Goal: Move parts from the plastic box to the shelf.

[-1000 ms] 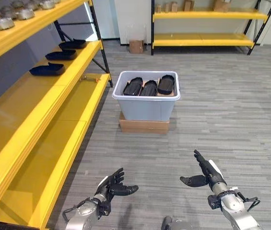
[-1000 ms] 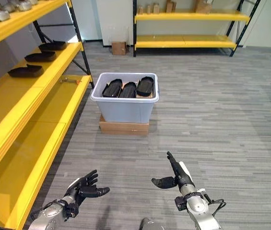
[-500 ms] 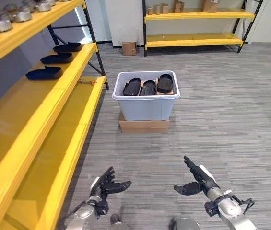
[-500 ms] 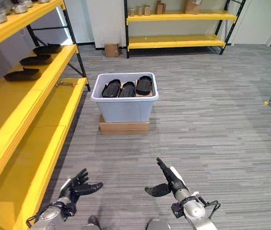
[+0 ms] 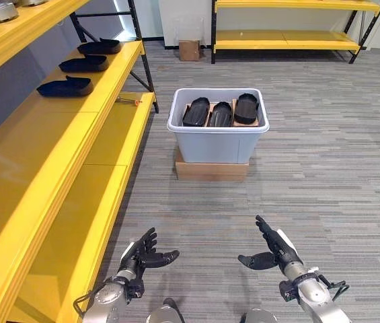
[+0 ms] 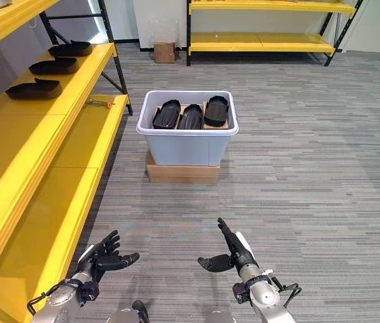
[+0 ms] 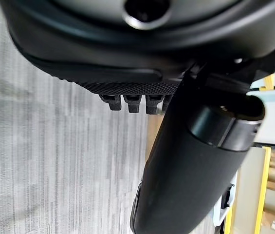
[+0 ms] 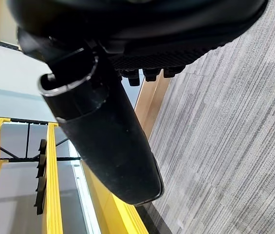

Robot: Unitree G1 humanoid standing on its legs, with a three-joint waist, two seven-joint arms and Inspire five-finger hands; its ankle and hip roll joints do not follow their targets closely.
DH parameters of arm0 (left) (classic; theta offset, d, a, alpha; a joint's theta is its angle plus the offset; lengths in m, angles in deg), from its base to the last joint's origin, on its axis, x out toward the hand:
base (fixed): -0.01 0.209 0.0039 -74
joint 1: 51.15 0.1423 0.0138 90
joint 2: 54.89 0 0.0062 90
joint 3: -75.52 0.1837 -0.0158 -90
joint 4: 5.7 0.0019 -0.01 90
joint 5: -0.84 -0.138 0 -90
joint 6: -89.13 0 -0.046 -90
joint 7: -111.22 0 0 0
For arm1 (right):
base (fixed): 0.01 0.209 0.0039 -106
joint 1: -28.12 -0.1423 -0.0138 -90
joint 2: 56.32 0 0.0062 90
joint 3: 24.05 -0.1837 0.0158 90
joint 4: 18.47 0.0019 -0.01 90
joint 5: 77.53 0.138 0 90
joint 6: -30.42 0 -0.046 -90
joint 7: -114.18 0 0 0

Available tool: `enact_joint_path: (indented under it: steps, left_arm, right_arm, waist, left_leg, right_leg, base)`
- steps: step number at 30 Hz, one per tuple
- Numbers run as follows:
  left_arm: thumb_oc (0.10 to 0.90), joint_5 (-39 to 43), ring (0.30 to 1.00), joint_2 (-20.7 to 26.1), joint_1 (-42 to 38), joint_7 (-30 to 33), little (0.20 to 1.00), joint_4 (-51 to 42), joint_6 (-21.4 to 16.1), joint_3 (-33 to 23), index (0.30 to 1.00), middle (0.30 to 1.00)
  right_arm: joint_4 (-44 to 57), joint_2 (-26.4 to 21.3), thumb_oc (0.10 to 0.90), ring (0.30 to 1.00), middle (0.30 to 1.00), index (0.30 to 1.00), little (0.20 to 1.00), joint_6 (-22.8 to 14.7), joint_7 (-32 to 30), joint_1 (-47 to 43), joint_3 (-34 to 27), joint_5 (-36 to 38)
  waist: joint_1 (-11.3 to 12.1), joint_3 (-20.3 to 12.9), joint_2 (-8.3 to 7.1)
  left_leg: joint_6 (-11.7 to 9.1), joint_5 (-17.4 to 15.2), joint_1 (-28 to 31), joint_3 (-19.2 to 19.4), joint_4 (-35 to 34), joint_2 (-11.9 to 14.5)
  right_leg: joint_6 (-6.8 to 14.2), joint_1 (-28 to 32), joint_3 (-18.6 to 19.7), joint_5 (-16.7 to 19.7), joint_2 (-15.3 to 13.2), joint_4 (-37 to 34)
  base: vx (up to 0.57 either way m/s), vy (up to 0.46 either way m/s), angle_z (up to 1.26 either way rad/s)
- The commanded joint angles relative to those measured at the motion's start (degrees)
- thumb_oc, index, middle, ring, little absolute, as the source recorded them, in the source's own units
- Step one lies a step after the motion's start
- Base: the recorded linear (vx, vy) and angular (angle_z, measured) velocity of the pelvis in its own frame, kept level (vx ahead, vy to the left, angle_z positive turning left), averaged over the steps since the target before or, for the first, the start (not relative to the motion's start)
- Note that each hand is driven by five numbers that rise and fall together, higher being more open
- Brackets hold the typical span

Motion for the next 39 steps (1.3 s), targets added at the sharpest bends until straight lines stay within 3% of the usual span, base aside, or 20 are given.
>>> enact_joint_path:
  steps: [1, 3, 4, 6, 8, 9, 12, 13, 14, 15, 18, 19, 21, 23, 27, 28, 32, 33, 35, 39]
  left_arm:
    - [0.9, -0.46, 1.0, 2.73, -2.66, -2.2, 1.0, -7.36, -5.56, 2.28, 1.0, 1.0]
    - [0.9, -0.9, 1.0, 2.57, -3.23, -3.14, 1.0, -6.65, -5.14, 3.2, 1.0, 1.0]
    - [0.9, -0.89, 1.0, 2.55, -3.31, -3.4, 1.0, -6.54, -4.98, 3.34, 1.0, 1.0]
    - [0.9, -2.09, 1.0, 2.29, -3.96, -4.3, 1.0, -6.43, -4.09, 4.48, 1.0, 1.0]
    - [0.9, -3.45, 1.0, 1.7, -3.75, -4.25, 1.0, -6.76, -3.33, 5.28, 1.0, 1.0]
    - [0.9, -3.42, 1.0, 1.63, -3.15, -3.83, 1.0, -6.8, -3.63, 5.49, 1.0, 1.0]
    - [0.9, -2.26, 1.0, 2.39, -1.22, -3.89, 1.0, -8.1, -3.93, 4.04, 1.0, 1.0]
    - [0.9, -1.72, 1.0, 2.99, -1.48, -3.6, 1.0, -8.56, -3.43, 3.76, 1.0, 1.0]
    - [0.9, -1.42, 1.0, 3.09, -2.01, -3.24, 1.0, -8.66, -2.93, 3.81, 1.0, 1.0]
    - [0.9, -1.56, 1.0, 3.09, -3.17, -2.23, 1.0, -8.97, -1.9, 4.33, 1.0, 1.0]
    - [0.9, -2.13, 1.0, 2.85, -4.82, -0.8, 1.0, -9.06, -1.1, 6.06, 1.0, 1.0]
    - [0.9, -2.89, 1.0, 2.99, -5.03, -0.52, 1.0, -9.66, -1.15, 7.15, 1.0, 1.0]
    - [0.9, -3.4, 1.0, 3.2, -4.9, -0.73, 1.0, -9.89, -1.33, 7.37, 1.0, 1.0]
    - [0.9, -3.99, 1.0, 3.83, -3.73, -3.11, 1.0, -9.24, -1.68, 7.16, 1.0, 1.0]
    - [0.9, -2.64, 1.0, 4.56, -1.13, -5.24, 1.0, -10.81, -0.48, 5.83, 1.0, 1.0]
    - [0.9, -2.78, 1.0, 4.47, -0.75, -5.66, 1.0, -11.05, -0.14, 5.47, 1.0, 1.0]
    - [0.9, -2.73, 1.0, 4.04, 1.03, -6.05, 1.0, -11.28, 0.46, 4.86, 1.0, 1.0]
    - [0.9, -2.55, 1.0, 3.95, 1.56, -6.29, 1.0, -10.91, 0.39, 4.95, 1.0, 1.0]
    - [0.9, -2.47, 1.0, 3.41, 1.96, -6.3, 1.0, -10.81, -0.11, 4.84, 1.0, 1.0]
    - [0.9, -1.72, 1.0, 2.37, 2.02, -6.23, 1.0, -9.87, -0.62, 4.04, 1.0, 1.0]
  right_arm:
    - [6.3, -1.01, 0.9, 1.0, 1.0, 1.0, 1.0, -7.23, -2.13, -4.25, -1.48, 0.6]
    - [6.58, -0.95, 0.9, 1.0, 1.0, 1.0, 1.0, -6.97, -2.83, -4.47, -1.73, 0.91]
    - [6.64, -0.94, 0.9, 1.0, 1.0, 1.0, 1.0, -6.88, -2.99, -4.51, -1.81, 0.89]
    - [6.72, -0.76, 0.9, 1.0, 1.0, 1.0, 1.0, -6.48, -3.94, -4.74, -1.81, 1.0]
    - [6.13, -0.52, 0.9, 1.0, 1.0, 1.0, 1.0, -6.5, -4.11, -5.25, -1.8, 0.9]
    - [6.0, -0.41, 0.9, 1.0, 1.0, 1.0, 1.0, -6.62, -3.83, -5.38, -1.87, 0.44]
    - [6.24, -0.15, 0.9, 1.0, 1.0, 1.0, 1.0, -7.0, -2.25, -5.67, -2.02, -0.49]
    - [6.28, 0.06, 0.9, 1.0, 1.0, 1.0, 1.0, -7.46, -1.4, -5.55, -2.37, -0.75]
    - [6.21, 0.14, 0.9, 1.0, 1.0, 1.0, 1.0, -7.76, -0.96, -5.58, -2.49, -0.84]
    - [6.45, 0.32, 0.9, 1.0, 1.0, 1.0, 1.0, -7.65, -0.78, -5.87, -2.56, -1.19]
    - [6.56, 0.47, 0.9, 1.0, 1.0, 1.0, 1.0, -6.94, -1.35, -6.53, -2.43, -0.53]
    - [6.51, 0.56, 0.9, 1.0, 1.0, 1.0, 1.0, -7.28, -1.47, -6.65, -2.77, -0.05]
    - [6.65, 0.54, 0.9, 1.0, 1.0, 1.0, 1.0, -8.36, -1.53, -6.53, -2.9, 0.4]
    - [7.66, 0.88, 0.9, 1.0, 1.0, 1.0, 1.0, -9.67, -0.83, -5.34, -3.31, 1.02]
    - [10.45, 0.56, 0.9, 1.0, 1.0, 1.0, 1.0, -8.4, 0.31, -3.14, -3.49, 0.7]
    - [11.05, 0.26, 0.9, 1.0, 1.0, 1.0, 1.0, -8.14, 0.27, -2.8, -3.38, 0.05]
    - [11.37, -0.95, 0.9, 1.0, 1.0, 1.0, 1.0, -8.54, -0.97, -2.5, -3.32, 0.07]
    - [11.03, -1.77, 0.9, 1.0, 1.0, 1.0, 1.0, -8.33, -1.34, -2.95, -3.74, 0.4]
    - [10.51, -2.42, 0.9, 1.0, 1.0, 1.0, 1.0, -8.44, -1.09, -3.64, -3.89, 0.14]
    - [9.99, -3.55, 0.9, 1.0, 1.0, 1.0, 1.0, -8.03, -1.64, -4.05, -3.9, -0.82]
  waist:
    - [0.68, -1.57, 0.33]
    - [0.37, -2.36, -1.47]
    - [0.39, -2.5, -1.67]
    - [0.51, -3.2, -2.28]
    - [0.96, -3.43, -1.26]
    - [0.57, -3.15, -0.81]
    - [-0.73, -1.85, 0.24]
    - [-1.41, -1.13, -0.33]
    - [-1.87, -0.68, -0.63]
    - [-2.52, 0.02, -1.33]
    - [-3.41, 1.23, -1.72]
    - [-4.11, 2.67, -0.19]
    - [-4.46, 3.12, -0.54]
    - [-4.63, 3.02, -1.69]
    - [-4.2, 1.83, -2.42]
    - [-4.18, 1.43, -2.89]
    - [-4.15, -0.72, -2.34]
    - [-4.4, -1.73, -2.3]
    - [-4.22, -2.6, -2.43]
    - [-3.99, -4.49, -2.17]
  left_leg:
    - [3.5, 0.36, -4.29, -3.71, -3.23, -3.57]
    - [5.21, -2.48, -2.63, -3.62, -3.97, -7.13]
    - [5.51, -2.7, -2.42, -3.51, -4.21, -7.58]
    - [7.62, -3.97, -0.97, -3.09, -5.62, -10.23]
    - [9.28, -4.52, 1.34, -2.6, -8.03, -11.5]
    - [9.54, -5.23, 2.41, -2.53, -8.33, -11.91]
    - [8.88, -5.46, 4.44, -0.92, -8.32, -10.88]
    - [7.71, -6.03, 6.06, -0.92, -8.3, -11.06]
    - [7.09, -6.73, 7.07, -1.07, -8.27, -11.01]
    - [6.45, -8.55, 8.74, -0.92, -8.27, -11.2]
    - [5.53, -12.45, 11.3, -1.78, -7.46, -10.71]
    - [5.31, -14.26, 12.38, -2.27, -5.82, -8.52]
    - [5.53, -14.14, 11.74, -1.79, -4.52, -8.2]
    - [5.19, -14.56, 10.33, -2.95, -1.89, -8.53]
    - [4.7, -15.72, 9.21, -2.28, 1.83, -7.74]
    - [4.76, -14.91, 8.83, -1.62, 1.95, -7.81]
    - [4.35, -16.61, 10.76, -0.43, 2.51, -5.98]
    - [3.82, -17.34, 11.69, 0.89, 3.81, -4.42]
    - [2.73, -15.56, 11.41, 1.47, 6.36, -3.05]
    - [0.71, -11.9, 11.15, 1.57, 9.74, -2.94]
  right_leg:
    - [1.33, 5.67, -0.11, -6.18, 3.45, 9.89]
    - [4.04, 6.05, 0.55, -2.73, 2.85, 14.73]
    - [4.48, 6.05, 0.72, -1.98, 2.89, 15.34]
    - [8.09, 4.46, 0.5, 4.05, 2.11, 23.48]
    - [8.78, -0.97, -0.07, 9.35, -0.36, 35.82]
    - [8.45, -3.5, -0.41, 9.1, -0.69, 36.81]
    - [6.69, -9.87, -1.52, 8.86, 2.17, 29.53]
    - [5.1, -10.14, -4.38, 8.21, 1.09, 15.93]
    - [4.53, -10.21, -5.48, 9.17, 0.15, 8.63]
    - [4.94, -11.53, -6.39, 12.78, -2.37, 0.07]
    - [7.47, -15.27, -4.69, 19.74, -6.94, -9.13]
    - [7.63, -21.37, -0.62, 21.27, -8.88, -9.1]
    - [7.06, -22.54, 1.21, 21.03, -9.05, -8.74]
    - [7.74, -16.88, 1.96, 21.69, -8.21, -14.04]
    - [7.75, -11.26, 1.28, 18.53, -6.52, -11.04]
    - [7.12, -10.73, 0.81, 18.18, -6.31, -11.06]
    - [5.58, -8.78, -2.13, 12.48, -5.24, -7.34]
    - [4.12, -8.37, -3.7, 10.46, -4.59, -5.47]
    - [2.22, -6.96, -4.62, 9.27, -2.73, -6.24]
    - [-0.38, -4.98, -6.26, 7.06, 0.88, -8.38]
  base:
    - [0.14, 0.129, -0.05]
    - [0.13, 0.146, -0.02]
    - [0.08, 0.152, -0.14]
    - [0.09, 0.172, -0.38]
    - [0.12, 0.183, -0.4]
    - [0.13, 0.074, -0.2]
    - [0.14, -0.101, -0.35]
    - [0.23, -0.182, -0.38]
    - [0.35, -0.291, -0.37]
    - [0.31, -0.263, -0.2]
    - [0.38, -0.26, 0.04]
    - [0.48, -0.383, 0.11]
    - [0.31, -0.325, 0.24]
    - [0.42, -0.341, 0.55]
    - [0.48, -0.253, 0.77]
    - [0.38, -0.244, 0.62]
    - [0.45, -0.213, 0.27]
    - [0.41, -0.26, 0.21]
    - [0.33, -0.239, 0.25]
    - [0.21, -0.187, 0.25]
